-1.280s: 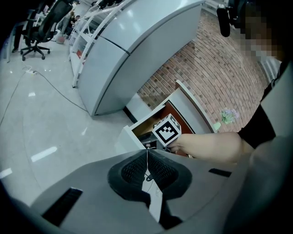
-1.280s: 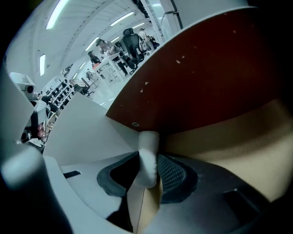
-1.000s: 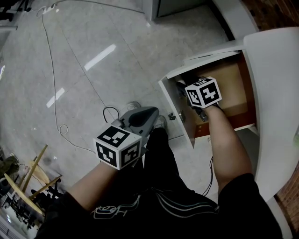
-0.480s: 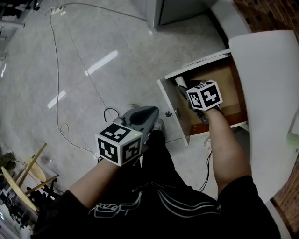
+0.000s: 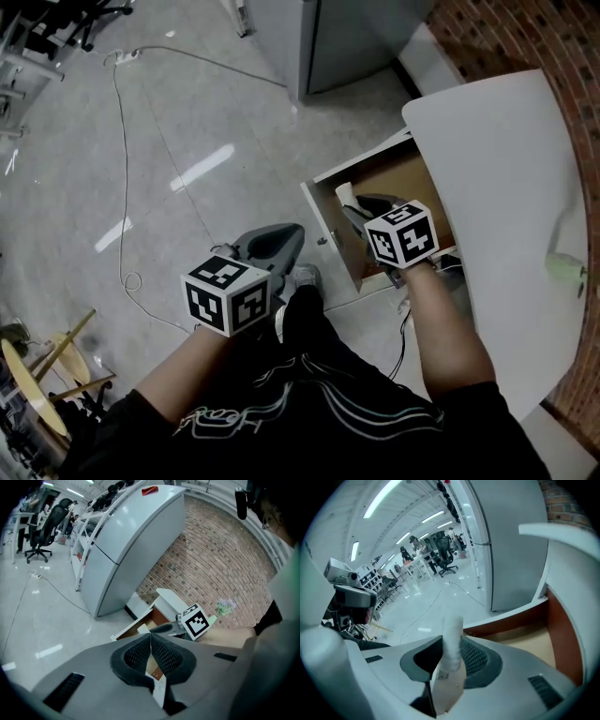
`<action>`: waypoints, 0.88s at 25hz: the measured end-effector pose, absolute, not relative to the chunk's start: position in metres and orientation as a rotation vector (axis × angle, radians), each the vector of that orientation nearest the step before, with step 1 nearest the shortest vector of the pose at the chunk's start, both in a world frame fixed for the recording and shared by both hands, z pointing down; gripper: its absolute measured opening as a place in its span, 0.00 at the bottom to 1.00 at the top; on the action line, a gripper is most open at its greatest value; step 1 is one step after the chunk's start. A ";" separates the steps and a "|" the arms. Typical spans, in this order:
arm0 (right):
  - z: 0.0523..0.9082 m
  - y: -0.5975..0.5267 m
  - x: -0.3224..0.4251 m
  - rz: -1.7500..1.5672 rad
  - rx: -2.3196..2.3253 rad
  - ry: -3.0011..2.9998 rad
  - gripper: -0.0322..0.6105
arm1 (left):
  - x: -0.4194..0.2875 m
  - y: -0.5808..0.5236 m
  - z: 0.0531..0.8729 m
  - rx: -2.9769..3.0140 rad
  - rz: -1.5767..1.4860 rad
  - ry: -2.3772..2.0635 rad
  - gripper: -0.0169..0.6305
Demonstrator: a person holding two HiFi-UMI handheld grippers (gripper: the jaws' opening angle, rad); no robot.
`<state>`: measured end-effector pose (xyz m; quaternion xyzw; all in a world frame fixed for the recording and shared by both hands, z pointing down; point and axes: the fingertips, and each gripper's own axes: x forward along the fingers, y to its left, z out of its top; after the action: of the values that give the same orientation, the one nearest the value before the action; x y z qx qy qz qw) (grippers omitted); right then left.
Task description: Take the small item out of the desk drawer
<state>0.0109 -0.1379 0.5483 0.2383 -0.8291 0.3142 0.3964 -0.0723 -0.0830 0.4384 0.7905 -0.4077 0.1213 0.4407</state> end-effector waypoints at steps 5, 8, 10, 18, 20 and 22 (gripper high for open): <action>0.456 -0.128 0.005 0.747 0.655 -2.250 0.26 | -0.067 -0.079 0.375 2.063 0.287 -1.012 0.06; 0.402 -0.123 0.009 0.701 0.697 -2.364 0.26 | -0.056 -0.075 0.340 2.138 0.268 -0.993 0.06; 0.368 -0.116 0.013 0.678 0.712 -2.434 0.26 | -0.049 -0.069 0.316 2.178 0.257 -0.973 0.06; 0.231 -0.077 0.033 0.527 0.711 -2.659 0.26 | -0.034 -0.059 0.209 2.331 0.152 -0.973 0.06; 0.200 -0.071 0.041 0.497 0.708 -2.717 0.26 | -0.030 -0.059 0.186 2.372 0.124 -0.975 0.06; 0.173 -0.066 0.046 0.477 0.705 -2.773 0.26 | -0.028 -0.058 0.167 2.406 0.112 -0.974 0.06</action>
<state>0.0459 -0.0659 0.1731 0.2413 -0.9491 0.1633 0.1199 -0.0275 -0.0578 0.1672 0.8922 -0.3611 0.0417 0.2682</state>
